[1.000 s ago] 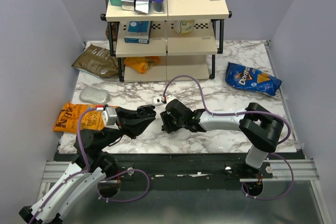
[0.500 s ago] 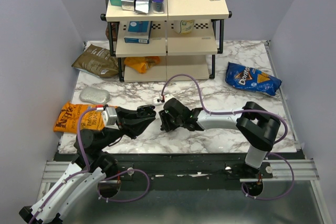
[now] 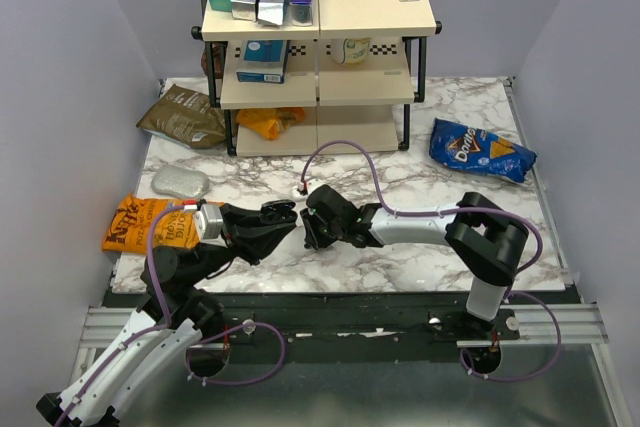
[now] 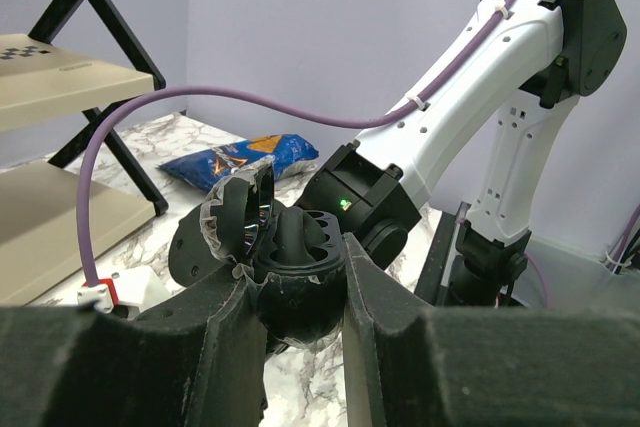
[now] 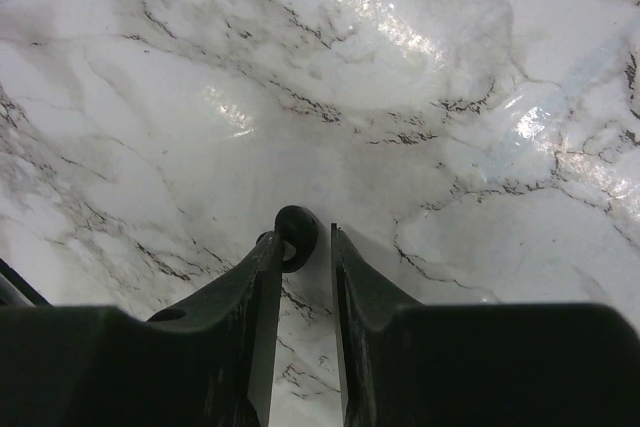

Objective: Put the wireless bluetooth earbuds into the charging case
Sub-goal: Pick up the earbud from the center of the board.

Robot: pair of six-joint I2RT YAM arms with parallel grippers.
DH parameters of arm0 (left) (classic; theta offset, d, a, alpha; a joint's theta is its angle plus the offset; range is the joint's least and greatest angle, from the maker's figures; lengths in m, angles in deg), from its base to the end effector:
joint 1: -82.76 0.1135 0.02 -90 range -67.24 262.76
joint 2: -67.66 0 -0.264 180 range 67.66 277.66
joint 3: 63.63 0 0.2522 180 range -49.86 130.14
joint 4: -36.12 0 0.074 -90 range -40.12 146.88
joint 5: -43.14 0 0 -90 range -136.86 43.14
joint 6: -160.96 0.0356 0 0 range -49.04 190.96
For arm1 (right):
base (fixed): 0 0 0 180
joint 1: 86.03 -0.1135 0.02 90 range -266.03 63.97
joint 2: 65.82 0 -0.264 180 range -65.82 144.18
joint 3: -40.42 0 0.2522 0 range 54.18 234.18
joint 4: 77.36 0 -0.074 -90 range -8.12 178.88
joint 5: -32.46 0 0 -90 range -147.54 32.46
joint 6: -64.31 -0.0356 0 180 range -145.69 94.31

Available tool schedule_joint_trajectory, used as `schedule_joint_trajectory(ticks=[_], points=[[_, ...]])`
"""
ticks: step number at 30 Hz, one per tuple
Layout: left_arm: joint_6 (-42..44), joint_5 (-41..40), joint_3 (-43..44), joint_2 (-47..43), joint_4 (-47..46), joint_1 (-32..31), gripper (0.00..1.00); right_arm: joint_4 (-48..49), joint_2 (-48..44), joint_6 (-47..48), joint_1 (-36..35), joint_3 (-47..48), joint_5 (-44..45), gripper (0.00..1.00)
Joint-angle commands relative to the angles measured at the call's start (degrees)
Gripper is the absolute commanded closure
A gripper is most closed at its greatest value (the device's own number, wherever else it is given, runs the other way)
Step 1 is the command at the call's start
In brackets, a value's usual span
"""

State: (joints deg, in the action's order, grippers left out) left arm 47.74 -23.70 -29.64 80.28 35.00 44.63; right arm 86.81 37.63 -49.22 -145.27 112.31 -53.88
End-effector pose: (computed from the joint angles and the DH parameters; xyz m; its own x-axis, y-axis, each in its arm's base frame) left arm 0.0668 -0.0702 0.3039 -0.0600 -0.4137 -0.9084 0.9030 0.3653 -0.2260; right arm 0.1914 0.3172 0.1577 -0.6787 -0.3613 -0.6395 -0.6157 0.7545 0.2272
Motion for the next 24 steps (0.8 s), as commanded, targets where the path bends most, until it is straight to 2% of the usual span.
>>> schedule_joint_trajectory(ticks=[1, 6, 11, 14, 15, 24], points=[[-0.3, 0.4, 0.2, -0.8, -0.3, -0.2, 1.0, -2.1, 2.7, 0.2, 0.2, 0.6, -0.1, 0.69], [-0.3, 0.5, 0.2, -0.7, -0.4, -0.2, 1.0, -2.3, 3.0, -0.1, 0.2, 0.8, -0.7, 0.7], [-0.3, 0.4, 0.2, -0.7, -0.3, -0.2, 1.0, -2.5, 3.1, -0.2, 0.2, 1.0, -0.8, 0.77], [-0.3, 0.4, 0.2, -0.8, -0.2, -0.3, 1.0, -2.7, 2.9, -0.4, 0.2, 1.1, -0.8, 0.88], [-0.3, 0.5, 0.3, -0.8, -0.2, -0.2, 1.0, -2.7, 2.7, -0.5, 0.1, 1.1, -0.6, 0.99], [-0.2, 0.3, 0.2, -0.8, -0.5, -0.2, 1.0, -2.9, -2.8, -0.4, 0.1, -0.8, 2.1, 0.99]])
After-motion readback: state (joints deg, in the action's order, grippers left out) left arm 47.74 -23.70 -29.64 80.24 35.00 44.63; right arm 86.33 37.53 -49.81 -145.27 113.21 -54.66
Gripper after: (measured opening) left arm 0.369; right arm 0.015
